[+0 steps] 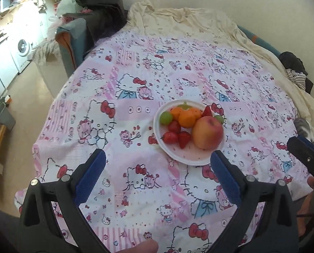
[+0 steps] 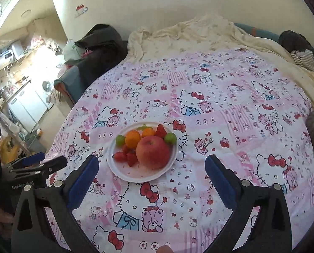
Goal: Organize fruits
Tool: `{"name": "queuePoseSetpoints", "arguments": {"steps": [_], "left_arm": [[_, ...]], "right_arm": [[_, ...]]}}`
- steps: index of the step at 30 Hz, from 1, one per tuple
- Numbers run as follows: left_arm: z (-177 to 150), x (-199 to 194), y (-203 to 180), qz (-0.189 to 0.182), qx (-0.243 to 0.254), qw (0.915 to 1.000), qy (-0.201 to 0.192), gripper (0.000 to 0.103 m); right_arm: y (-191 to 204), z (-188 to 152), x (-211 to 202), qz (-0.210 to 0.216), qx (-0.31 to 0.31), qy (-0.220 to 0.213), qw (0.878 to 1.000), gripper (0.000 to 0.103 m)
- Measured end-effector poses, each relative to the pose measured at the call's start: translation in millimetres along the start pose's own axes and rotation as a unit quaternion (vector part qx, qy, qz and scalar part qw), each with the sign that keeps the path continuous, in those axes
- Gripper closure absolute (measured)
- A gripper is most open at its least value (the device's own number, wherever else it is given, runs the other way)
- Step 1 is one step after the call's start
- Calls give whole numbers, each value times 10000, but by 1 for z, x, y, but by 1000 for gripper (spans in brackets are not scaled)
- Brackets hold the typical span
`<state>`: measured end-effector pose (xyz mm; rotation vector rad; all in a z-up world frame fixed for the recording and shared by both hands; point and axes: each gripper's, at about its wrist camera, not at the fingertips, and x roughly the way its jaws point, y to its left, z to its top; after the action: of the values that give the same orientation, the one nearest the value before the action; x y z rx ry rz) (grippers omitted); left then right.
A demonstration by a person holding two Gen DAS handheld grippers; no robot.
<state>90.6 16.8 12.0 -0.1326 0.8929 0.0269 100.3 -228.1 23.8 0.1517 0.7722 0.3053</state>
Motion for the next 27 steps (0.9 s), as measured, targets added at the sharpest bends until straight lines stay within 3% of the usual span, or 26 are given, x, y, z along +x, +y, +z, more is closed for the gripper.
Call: {"name": "queuePoseSetpoints", "arguments": {"steps": [5, 10, 17, 27], "left_arm": [[-5, -7, 0, 34, -34, 9994, -339, 4], [-11, -3, 0, -106, 35, 9985, -529, 0], [-15, -3, -12, 85, 343, 9972, -662, 0], [-16, -6, -14, 49, 301, 9971, -696, 0]], "right_arm": [[4, -15, 9, -369, -254, -2, 9990, 0], [9, -19, 15, -439, -389, -41, 9983, 0], [17, -19, 20, -411, -524, -214, 9975, 0], [29, -21, 18, -517, -804, -333, 9949, 0]]}}
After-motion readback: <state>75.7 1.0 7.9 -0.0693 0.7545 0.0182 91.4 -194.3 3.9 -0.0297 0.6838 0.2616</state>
